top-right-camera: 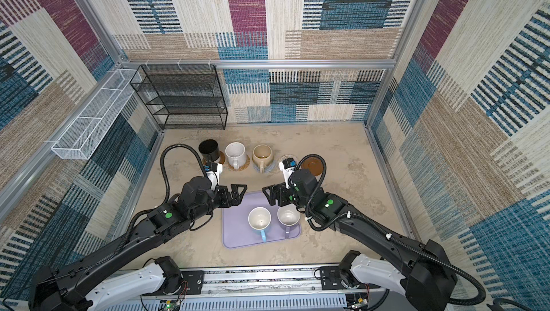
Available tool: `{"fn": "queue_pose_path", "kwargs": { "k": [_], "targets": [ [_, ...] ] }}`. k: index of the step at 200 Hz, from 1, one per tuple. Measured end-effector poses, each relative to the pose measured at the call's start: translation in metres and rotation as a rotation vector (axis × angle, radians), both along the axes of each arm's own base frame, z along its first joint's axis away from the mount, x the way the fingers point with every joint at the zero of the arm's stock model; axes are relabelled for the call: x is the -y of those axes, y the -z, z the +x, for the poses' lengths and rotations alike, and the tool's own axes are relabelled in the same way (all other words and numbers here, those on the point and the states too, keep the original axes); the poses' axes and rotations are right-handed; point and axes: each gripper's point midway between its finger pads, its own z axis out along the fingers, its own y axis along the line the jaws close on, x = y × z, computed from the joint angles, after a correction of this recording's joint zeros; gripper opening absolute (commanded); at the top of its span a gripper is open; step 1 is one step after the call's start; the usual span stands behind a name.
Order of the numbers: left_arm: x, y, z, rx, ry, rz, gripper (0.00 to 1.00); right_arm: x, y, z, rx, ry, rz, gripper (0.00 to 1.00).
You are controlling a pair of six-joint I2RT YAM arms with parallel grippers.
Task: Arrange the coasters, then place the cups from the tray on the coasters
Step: 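Lower the right gripper onto the light blue mug's handle on the tray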
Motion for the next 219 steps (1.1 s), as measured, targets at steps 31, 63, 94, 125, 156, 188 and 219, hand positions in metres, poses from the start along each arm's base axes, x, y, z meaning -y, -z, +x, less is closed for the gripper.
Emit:
{"fn": "queue_pose_path", "kwargs": {
  "k": [31, 63, 94, 125, 156, 188, 219],
  "targets": [
    [-0.001, 0.004, -0.007, -0.012, 0.021, -0.001, 0.99, -0.011, 0.006, -0.026, -0.037, -0.036, -0.035, 0.89],
    [0.004, 0.004, -0.017, -0.02, 0.077, -0.032, 0.96, -0.018, 0.016, -0.049, -0.078, -0.06, -0.077, 0.83],
    [0.01, 0.01, -0.026, -0.044, 0.127, -0.049, 0.94, -0.024, 0.032, -0.066, -0.132, -0.08, -0.133, 0.8],
    [0.015, 0.008, -0.029, -0.047, 0.162, -0.068, 0.93, -0.032, 0.047, -0.083, -0.169, -0.111, -0.176, 0.74],
    [0.024, 0.008, -0.034, -0.048, 0.214, -0.101, 0.92, -0.038, 0.055, -0.093, -0.187, -0.124, -0.195, 0.67],
    [0.033, 0.008, -0.038, -0.056, 0.278, -0.149, 0.92, -0.045, 0.066, -0.098, -0.201, -0.129, -0.204, 0.66],
    [0.036, 0.005, -0.04, -0.056, 0.313, -0.185, 0.92, -0.046, 0.074, -0.105, -0.213, -0.13, -0.222, 0.65]
  ]
}}
